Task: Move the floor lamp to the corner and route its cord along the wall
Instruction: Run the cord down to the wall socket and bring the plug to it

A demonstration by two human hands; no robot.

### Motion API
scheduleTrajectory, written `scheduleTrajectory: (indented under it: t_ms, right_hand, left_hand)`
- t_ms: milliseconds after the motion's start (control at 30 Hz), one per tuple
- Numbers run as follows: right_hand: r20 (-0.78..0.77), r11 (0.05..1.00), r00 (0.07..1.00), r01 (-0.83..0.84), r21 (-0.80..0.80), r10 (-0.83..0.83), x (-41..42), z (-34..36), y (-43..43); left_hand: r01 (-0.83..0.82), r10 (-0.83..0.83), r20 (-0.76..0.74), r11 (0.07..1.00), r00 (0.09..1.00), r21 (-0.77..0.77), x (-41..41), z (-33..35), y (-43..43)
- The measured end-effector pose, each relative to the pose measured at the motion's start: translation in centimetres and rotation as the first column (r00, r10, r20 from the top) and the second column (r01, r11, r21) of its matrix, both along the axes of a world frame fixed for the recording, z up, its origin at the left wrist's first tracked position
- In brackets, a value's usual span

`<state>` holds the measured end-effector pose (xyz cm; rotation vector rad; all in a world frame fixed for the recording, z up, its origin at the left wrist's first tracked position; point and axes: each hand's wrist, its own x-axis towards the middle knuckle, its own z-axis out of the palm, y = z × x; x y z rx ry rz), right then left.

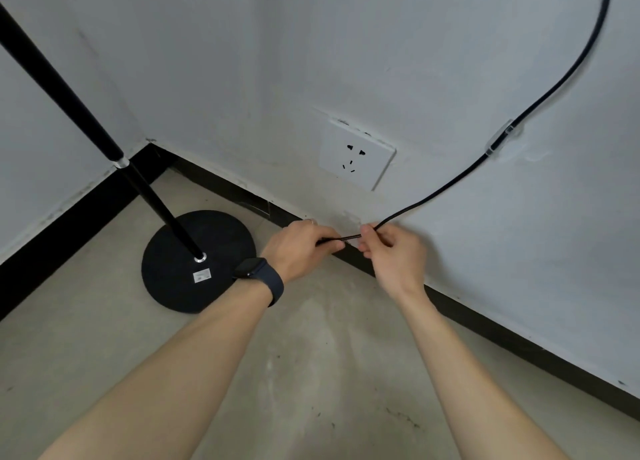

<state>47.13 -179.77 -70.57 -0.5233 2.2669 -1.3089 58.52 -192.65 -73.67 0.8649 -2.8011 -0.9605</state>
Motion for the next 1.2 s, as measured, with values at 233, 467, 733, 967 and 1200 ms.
scheduleTrajectory:
  t_ms: [233,467,733,967,1200]
  right_hand:
    - [0.128,0.939,0.95,0.302,-0.163,-0.284,0.1,-1.2,-1.3]
    - [0.135,0.903,0.92,0.389,-0.183,-0.369,0.5,-1.9,-1.8]
    - [0.068,0.931,0.935,0.354,-0.09,-0.348,0.1,-2.8,-1.9]
    - [-0.09,0.939,0.938,0.34,0.061,-0.334,-0.2,-3.2,-2.0]
    - [-0.242,0.919,0.928,0.334,0.211,-0.282,-1.2,-2.8,0.1]
  left_hand:
    - [-0.13,0.129,0.016,0.99,0.991,0.052,2.2,-2.7,-1.8]
    - [-0.251,0.25,0.012,0.968,0.968,0.019,2.3,-4.1,-3.0]
    - [-0.255,0.256,0.027,0.966,0.966,-0.032,0.9,-4.5,-2.1]
    - [-0.315,0.311,0.097,0.949,0.945,0.028,0.5,-3.2,-2.6]
    - [-0.409,0.365,0.229,0.893,0.903,0.188,2.7,-2.7,-5.5]
